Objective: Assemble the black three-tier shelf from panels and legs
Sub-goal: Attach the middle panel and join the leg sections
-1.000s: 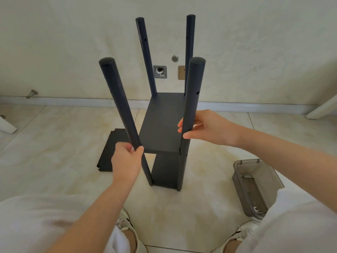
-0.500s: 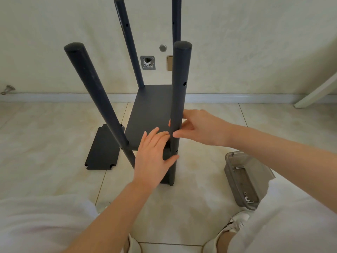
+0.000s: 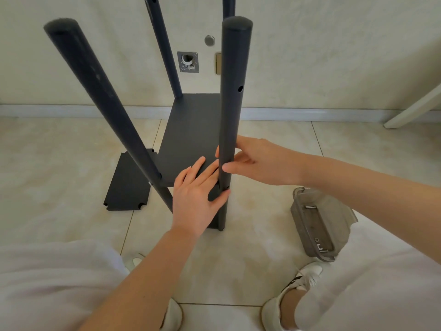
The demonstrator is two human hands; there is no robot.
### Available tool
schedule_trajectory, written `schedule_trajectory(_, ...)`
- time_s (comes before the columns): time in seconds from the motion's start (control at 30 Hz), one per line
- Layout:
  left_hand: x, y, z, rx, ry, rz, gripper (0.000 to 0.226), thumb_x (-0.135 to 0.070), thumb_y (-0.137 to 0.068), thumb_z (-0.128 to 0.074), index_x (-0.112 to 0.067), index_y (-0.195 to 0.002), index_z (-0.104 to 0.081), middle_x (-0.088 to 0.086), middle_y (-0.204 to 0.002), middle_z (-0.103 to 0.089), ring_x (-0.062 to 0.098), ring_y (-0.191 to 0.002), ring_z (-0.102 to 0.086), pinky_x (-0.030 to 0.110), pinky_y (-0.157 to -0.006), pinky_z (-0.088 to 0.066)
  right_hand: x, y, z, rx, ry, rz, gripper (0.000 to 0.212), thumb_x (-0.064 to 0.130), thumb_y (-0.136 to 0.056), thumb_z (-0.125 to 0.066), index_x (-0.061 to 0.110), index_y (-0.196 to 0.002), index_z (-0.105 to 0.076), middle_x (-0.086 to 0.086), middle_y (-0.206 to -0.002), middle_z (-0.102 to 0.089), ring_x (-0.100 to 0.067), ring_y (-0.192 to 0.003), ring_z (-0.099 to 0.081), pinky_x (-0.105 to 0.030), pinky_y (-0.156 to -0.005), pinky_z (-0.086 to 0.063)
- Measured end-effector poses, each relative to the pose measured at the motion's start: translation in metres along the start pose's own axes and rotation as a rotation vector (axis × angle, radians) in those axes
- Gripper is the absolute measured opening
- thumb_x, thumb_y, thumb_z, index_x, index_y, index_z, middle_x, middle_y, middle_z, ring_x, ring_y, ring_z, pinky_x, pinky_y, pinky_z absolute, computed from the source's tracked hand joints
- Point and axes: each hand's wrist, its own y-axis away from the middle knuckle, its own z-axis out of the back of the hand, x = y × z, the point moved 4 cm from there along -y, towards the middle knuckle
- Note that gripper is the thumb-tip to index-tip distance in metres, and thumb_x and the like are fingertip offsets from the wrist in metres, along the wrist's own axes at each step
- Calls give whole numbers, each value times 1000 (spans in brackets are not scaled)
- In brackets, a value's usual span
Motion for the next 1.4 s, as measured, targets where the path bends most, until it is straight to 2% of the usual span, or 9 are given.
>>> schedule_trajectory(0.2, 2, 3, -5, 12, 8, 36, 38, -44, -91, -65, -22, -121, -74, -9, -134, -66, 21, -140, -48, 30, -116, -24, -51, -11, -7, 35, 154, -312, 43, 34, -99, -57, 17, -138, -50, -2, -132, -59, -19, -114, -57, -25, -89, -41)
schedule_trajectory(0.37, 2, 3, -6, 49, -13, 49, 39, -44, -91, -66, -21, -121, -73, -7, -134, -66, 20, -140, -47, 34, -116, -26, -137, -19, -35, 0, 87, -647, 36, 25, -102, -49, -7, -115, -62, -18, -115, -67, -36, -110, -63, -40, -88, -52)
schedule_trajectory(0.6, 0, 3, -5, 69, -30, 72, 34, -37, -89, -76, -19, -118, -74, -4, -132, -67, 22, -141, -47, 30, -115, -21, -233, 31, -90, -198, 362, -843, 32, 16, -99, -44, 6, -130, -42, -16, -141, -40, -38, -125, -40, -43, -95, -41)
schedule_trajectory(0.7, -1, 3, -5, 69, -36, 73, 34, -36, -90, -75, -19, -118, -74, -3, -132, -68, 23, -141, -46, 32, -116, -21, -252, 47, -102, -248, 394, -936, 56, 9, -94, -46, 19, -147, -29, -15, -154, -20, -41, -134, -28, -45, -102, -36)
schedule_trajectory(0.8, -2, 4, -4, 70, -26, 80, 33, -36, -90, -74, -18, -118, -74, -2, -132, -68, 24, -141, -47, 37, -116, -25, -266, 59, -122, -230, 254, -1044, 77, 6, -96, -44, 19, -157, 3, -22, -159, -10, -45, -139, -26, -49, -108, -34)
schedule_trajectory(0.87, -3, 4, -4, 86, -21, 87, 34, -36, -90, -74, -18, -120, -73, -1, -132, -67, 24, -141, -46, 41, -116, -27, -271, 61, -131, -259, 201, -1066, 81, 6, -98, -45, 8, -155, 13, -23, -159, -15, -44, -139, -30, -49, -108, -35)
schedule_trajectory(0.97, -2, 4, -3, 100, -17, 105, 35, -36, -90, -74, -17, -121, -73, 0, -132, -67, 25, -141, -47, 41, -115, -27, -279, 61, -134, -295, 171, -1071, 75, 7, -100, -44, 0, -154, 7, -21, -159, -17, -42, -139, -32, -47, -106, -37)
schedule_trajectory(1.17, -5, 3, -1, 100, -29, 106, 35, -33, -89, -75, -13, -119, -73, 5, -129, -69, 29, -138, -50, 54, -112, -38, -277, 58, -135, -339, 234, -1041, 48, 2, -99, -42, -1, -144, -26, -23, -140, -47, -41, -121, -55, -45, -91, -47)
schedule_trajectory(1.4, -7, 4, -2, 84, -58, 85, 37, -34, -90, -73, -12, -120, -73, 6, -128, -70, 31, -135, -53, 56, -110, -40, -239, 27, -184, -229, 295, -845, 52, 2, -94, -47, 8, -143, -31, -15, -137, -50, -36, -117, -58, -43, -85, -48)
